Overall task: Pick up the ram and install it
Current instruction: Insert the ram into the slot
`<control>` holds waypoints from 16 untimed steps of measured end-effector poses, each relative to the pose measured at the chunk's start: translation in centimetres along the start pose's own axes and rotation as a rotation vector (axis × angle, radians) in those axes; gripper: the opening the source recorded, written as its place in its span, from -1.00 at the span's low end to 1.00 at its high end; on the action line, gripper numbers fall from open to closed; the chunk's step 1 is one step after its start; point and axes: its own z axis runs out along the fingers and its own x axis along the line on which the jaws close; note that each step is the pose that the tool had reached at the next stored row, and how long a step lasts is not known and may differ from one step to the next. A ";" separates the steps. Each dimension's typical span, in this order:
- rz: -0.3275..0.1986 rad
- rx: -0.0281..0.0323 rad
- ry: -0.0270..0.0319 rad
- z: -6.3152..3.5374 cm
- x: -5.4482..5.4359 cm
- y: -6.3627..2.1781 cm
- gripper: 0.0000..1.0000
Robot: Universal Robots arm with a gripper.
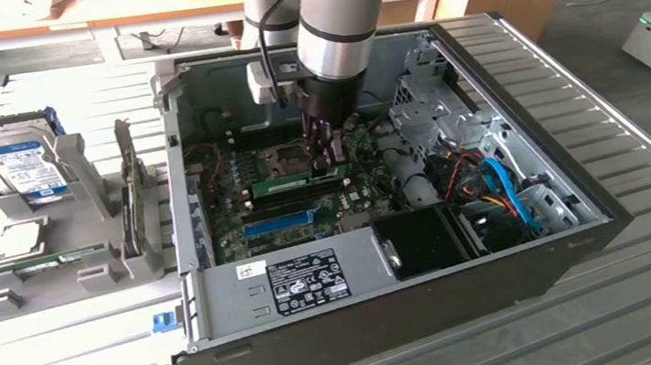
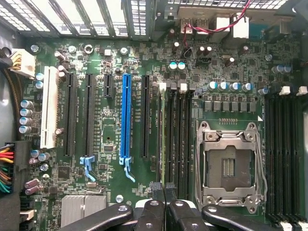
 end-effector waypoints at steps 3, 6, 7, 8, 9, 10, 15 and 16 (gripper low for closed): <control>0.000 0.0007 -0.0002 0.02 0.0 0.05 -0.76; 0.000 0.0021 -0.0004 0.04 0.0 0.16 -0.76; 0.000 0.0022 -0.0004 0.03 0.0 0.16 -0.76; 0.000 0.0024 -0.0004 0.04 0.0 0.19 -0.76; 0.000 0.0030 -0.0004 0.08 0.0 0.22 -0.76; 0.000 0.0040 -0.0005 0.16 0.0 0.24 -0.76; 0.000 0.0077 -0.0003 0.49 0.0 0.25 -0.76; 0.000 0.0083 -0.0003 0.55 0.0 0.26 -0.76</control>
